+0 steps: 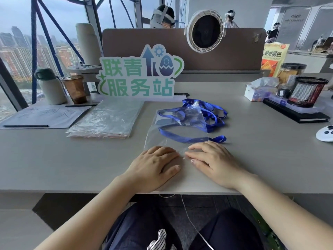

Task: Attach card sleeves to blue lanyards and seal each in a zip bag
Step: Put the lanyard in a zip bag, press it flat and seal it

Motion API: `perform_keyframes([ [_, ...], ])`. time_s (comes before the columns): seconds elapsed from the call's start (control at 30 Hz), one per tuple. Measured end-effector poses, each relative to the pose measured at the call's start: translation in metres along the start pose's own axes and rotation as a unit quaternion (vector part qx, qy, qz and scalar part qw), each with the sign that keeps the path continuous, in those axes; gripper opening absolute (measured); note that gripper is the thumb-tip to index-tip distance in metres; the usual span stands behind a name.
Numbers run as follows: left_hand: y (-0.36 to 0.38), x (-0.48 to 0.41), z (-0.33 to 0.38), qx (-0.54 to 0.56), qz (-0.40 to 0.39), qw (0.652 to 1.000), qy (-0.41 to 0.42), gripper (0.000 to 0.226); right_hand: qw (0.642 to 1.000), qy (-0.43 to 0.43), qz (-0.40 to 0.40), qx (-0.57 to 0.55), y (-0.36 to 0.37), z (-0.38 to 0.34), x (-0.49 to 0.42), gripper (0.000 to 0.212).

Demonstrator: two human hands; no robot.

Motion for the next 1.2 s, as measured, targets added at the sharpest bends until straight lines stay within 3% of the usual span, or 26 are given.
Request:
perform_keyframes([
  [0.3, 0.004, -0.004, 0.004, -0.009, -0.007, 1.000, -0.022, 0.067, 0.999, -0.008, 0.034, 0.006, -0.003, 0.002, 0.002, 0.031],
  [0.83, 0.003, -0.004, 0.014, -0.021, -0.023, 0.999, -0.008, 0.076, 0.999, 0.034, -0.020, 0.002, -0.008, 0.008, 0.013, 0.039],
  [1.07, -0.004, 0.003, 0.007, -0.003, -0.029, 0.999, -0.029, 0.065, 0.998, 0.061, -0.003, 0.013, -0.011, 0.008, 0.015, 0.034],
  [1.2, -0.009, 0.018, -0.013, -0.001, -0.018, 0.999, -0.048, 0.078, 0.997, 0.075, -0.010, 0.010, -0.015, 0.007, 0.016, 0.030],
])
Point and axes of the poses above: each hand's wrist, its own x-axis away from the middle knuckle, its own y-axis out of the palm, z = x × y, the point moved 5 cm from there along -x, towards the middle knuckle, and after that the axes turned 3 degrees about -z, right-handed, at the moved point
